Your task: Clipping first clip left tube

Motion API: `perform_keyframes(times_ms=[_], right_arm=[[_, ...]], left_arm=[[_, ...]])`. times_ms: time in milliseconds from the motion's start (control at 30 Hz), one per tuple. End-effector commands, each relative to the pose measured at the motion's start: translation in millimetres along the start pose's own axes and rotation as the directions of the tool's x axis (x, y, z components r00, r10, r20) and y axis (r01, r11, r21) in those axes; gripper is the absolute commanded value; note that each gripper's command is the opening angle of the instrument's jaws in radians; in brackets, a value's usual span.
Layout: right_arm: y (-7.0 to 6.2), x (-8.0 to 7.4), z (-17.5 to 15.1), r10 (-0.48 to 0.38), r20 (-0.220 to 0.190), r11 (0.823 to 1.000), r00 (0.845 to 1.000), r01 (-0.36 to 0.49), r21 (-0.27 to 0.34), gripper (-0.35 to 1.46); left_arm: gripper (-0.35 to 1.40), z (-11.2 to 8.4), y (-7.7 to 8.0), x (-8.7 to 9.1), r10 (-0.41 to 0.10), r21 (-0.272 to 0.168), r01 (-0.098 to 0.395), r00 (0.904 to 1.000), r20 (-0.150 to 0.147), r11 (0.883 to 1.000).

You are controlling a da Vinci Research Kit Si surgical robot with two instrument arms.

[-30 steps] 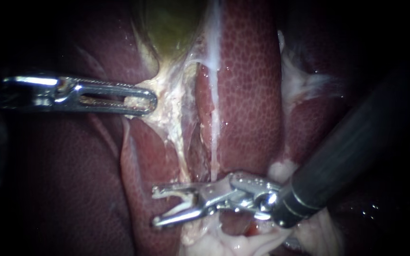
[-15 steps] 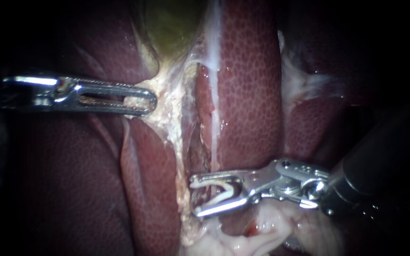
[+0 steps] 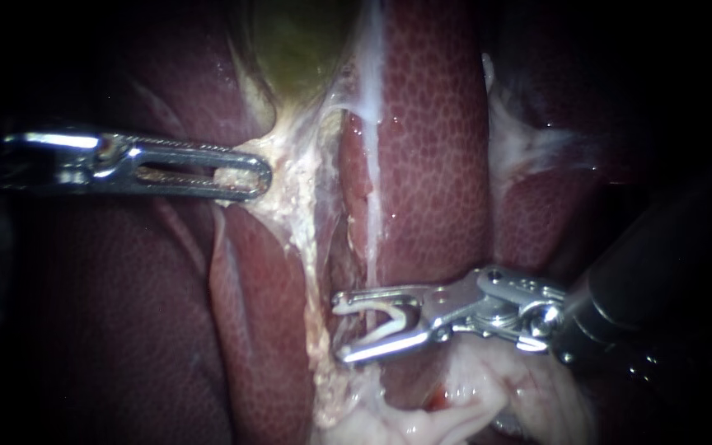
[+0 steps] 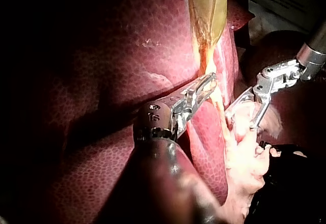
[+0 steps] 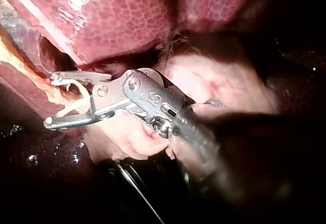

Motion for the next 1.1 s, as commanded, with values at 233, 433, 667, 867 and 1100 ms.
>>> perform_keyframes(times_ms=[233,433,667,867,1100], right_arm=[[0.5,-1.2,1.9,-0.009,0.004,1.000,1.000,0.009,0.002,0.60],[0.8,-2.0,3.6,-0.021,0.010,1.000,1.000,0.021,0.013,0.60],[0.6,-2.6,5.5,-0.005,0.018,0.999,1.000,0.004,0.032,0.60],[0.4,-2.9,6.8,0.020,0.028,0.998,0.999,-0.022,0.057,0.60],[-0.4,-2.6,7.2,0.053,0.029,0.994,0.998,-0.056,0.096,0.60]], left_arm=[[-0.35,0.0,0.0,0.0,0.000,0.000,0.000,1.0000,0.000,1.000],[-0.35,0.0,0.0,0.0,0.000,0.000,0.000,1.0000,0.000,1.000],[-0.35,0.0,0.0,0.0,0.000,0.000,0.000,1.0000,0.000,1.000],[-0.35,-0.1,0.0,0.0,0.000,0.000,0.000,1.0000,0.000,1.000],[-0.35,-0.1,0.2,0.0,0.000,0.002,0.000,1.0000,-0.001,1.000]])
